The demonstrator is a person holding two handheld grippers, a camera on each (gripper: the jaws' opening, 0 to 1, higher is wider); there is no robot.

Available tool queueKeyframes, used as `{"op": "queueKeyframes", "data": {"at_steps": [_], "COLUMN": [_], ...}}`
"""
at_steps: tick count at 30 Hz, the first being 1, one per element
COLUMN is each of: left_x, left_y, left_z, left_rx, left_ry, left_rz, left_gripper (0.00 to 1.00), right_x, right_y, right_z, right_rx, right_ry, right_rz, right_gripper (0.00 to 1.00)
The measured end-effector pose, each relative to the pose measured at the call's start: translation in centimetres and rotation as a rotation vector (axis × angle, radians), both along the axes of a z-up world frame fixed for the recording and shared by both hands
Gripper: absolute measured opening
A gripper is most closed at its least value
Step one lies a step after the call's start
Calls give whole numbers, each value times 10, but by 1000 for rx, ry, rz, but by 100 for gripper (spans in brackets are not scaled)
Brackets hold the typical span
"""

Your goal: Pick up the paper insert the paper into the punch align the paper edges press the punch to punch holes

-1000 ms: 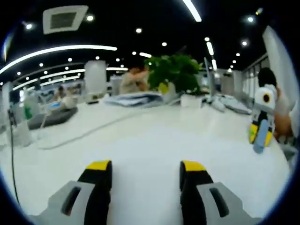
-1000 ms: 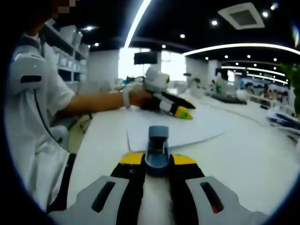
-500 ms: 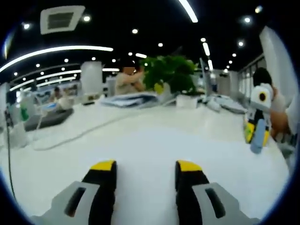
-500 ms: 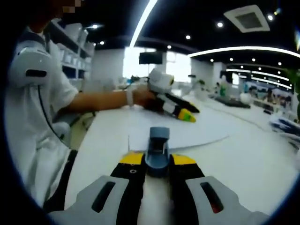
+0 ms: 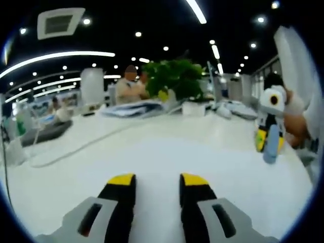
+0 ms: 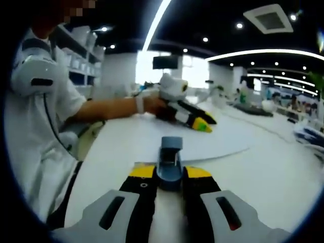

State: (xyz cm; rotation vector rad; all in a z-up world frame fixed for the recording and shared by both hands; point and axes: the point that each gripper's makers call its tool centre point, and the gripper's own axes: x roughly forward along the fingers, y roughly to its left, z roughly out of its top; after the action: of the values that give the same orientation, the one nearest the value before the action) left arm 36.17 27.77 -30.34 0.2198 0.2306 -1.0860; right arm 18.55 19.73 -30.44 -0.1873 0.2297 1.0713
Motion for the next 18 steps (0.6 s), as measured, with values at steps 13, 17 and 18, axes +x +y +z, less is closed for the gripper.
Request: {"op": "queueKeyframes", "data": {"at_steps": [13, 17, 18], "left_x": [3, -7, -6], "left_y": [-2, -6, -6], "left_z": [2, 3, 3], "left_rx": [11, 20, 21], "left_ry": [-26, -49, -53], "left_rz": [-22, -56, -55], "left_gripper": [28, 19, 19], "right_x": [20, 19, 19], "right_y": [-6, -5, -4], "right_z": [0, 0, 0], "right_rx": [-12, -10, -10], "right_ry": [-7, -4, -3], "right_rz": [-1, 5, 6], "right_gripper": [23, 23, 23]}}
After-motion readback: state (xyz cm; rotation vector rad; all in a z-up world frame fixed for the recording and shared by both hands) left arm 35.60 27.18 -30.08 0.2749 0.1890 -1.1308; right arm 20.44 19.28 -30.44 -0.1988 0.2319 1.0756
